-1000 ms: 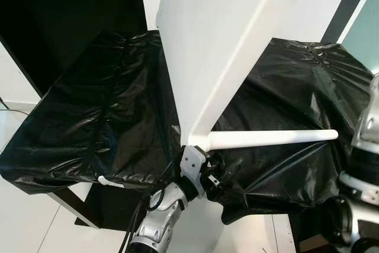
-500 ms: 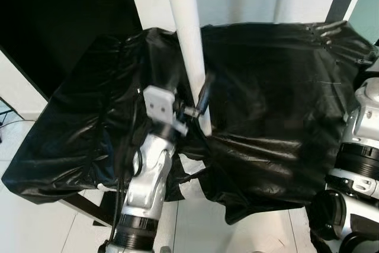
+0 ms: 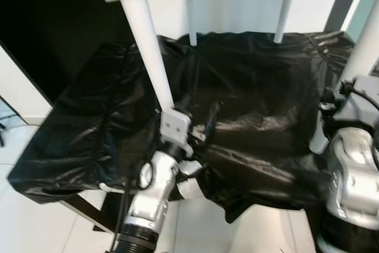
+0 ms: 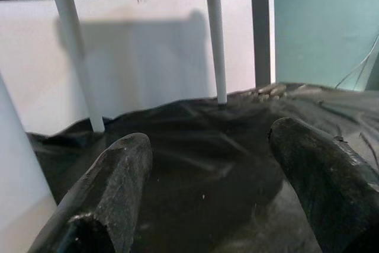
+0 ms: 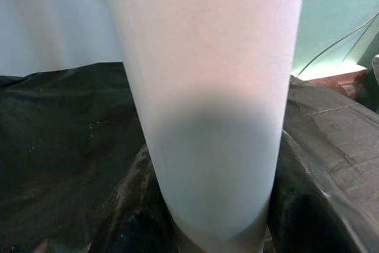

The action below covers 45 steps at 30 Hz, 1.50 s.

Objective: Building children table

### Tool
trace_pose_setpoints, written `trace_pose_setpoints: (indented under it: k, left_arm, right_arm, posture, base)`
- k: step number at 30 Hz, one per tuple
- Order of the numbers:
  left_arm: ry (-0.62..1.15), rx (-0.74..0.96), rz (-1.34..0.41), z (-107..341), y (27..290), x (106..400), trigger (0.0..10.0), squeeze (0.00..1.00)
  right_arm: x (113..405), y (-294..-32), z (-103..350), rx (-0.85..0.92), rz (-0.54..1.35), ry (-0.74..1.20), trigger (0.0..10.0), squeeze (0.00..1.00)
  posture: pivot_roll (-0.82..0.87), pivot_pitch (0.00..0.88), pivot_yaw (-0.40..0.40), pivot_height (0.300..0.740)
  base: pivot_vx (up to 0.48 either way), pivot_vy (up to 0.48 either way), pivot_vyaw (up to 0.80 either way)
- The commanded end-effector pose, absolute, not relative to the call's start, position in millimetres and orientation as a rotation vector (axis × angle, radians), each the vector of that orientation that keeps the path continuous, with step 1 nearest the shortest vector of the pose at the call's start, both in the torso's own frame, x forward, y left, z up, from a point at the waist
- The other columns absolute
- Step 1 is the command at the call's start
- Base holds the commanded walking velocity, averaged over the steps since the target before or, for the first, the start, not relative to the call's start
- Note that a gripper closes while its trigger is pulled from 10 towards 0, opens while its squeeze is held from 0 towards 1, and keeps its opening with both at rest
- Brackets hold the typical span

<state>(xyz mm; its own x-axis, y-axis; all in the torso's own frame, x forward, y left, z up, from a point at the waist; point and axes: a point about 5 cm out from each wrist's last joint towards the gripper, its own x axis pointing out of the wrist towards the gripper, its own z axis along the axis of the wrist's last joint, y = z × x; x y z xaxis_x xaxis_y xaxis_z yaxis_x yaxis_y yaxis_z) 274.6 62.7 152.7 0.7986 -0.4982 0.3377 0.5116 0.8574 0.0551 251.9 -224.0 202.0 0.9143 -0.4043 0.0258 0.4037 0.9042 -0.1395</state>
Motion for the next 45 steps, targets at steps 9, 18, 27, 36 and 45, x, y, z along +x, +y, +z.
trace_pose_setpoints:
  k: [9, 18, 27, 36, 45]
  left_arm:
    - [-0.260, -0.060, -0.583, 126.6, 49.2, 270.4, 10.0, 0.00]
    - [-0.192, -0.065, -0.565, 110.7, 49.0, 268.8, 10.0, 0.00]
    - [-0.206, -0.040, -0.507, 106.3, 65.3, 263.0, 10.0, 0.00]
    - [-0.189, -0.021, -0.435, 101.0, 91.2, 250.0, 10.0, 0.00]
    - [-0.166, -0.078, -0.292, 91.8, 106.0, 236.0, 10.0, 0.00]
  right_arm:
    - [206.9, -213.1, 131.1, -0.115, -0.302, 0.169, 10.0, 0.00]
    - [178.4, -209.5, 88.1, -0.015, -0.172, 0.129, 10.0, 0.56]
    - [168.9, -210.0, 96.7, -0.101, -0.171, 0.002, 10.0, 0.00]
    - [157.1, -207.0, 129.6, -0.193, -0.143, -0.142, 10.0, 0.00]
    - [162.1, -207.6, 134.9, -0.195, -0.071, -0.144, 10.0, 0.00]
  posture:
    - [0.04, 0.000, 0.088, 0.740]
    - [0.05, 0.000, 0.086, 0.740]
    - [0.06, 0.000, 0.102, 0.740]
    - [0.05, 0.000, 0.112, 0.740]
    - [0.08, 0.000, 0.049, 0.740]
  base:
    - [0.000, 0.000, 0.00]
    - [0.000, 0.000, 0.00]
    - [0.000, 0.000, 0.00]
    - [0.000, 0.000, 0.00]
    - [0.000, 0.000, 0.00]
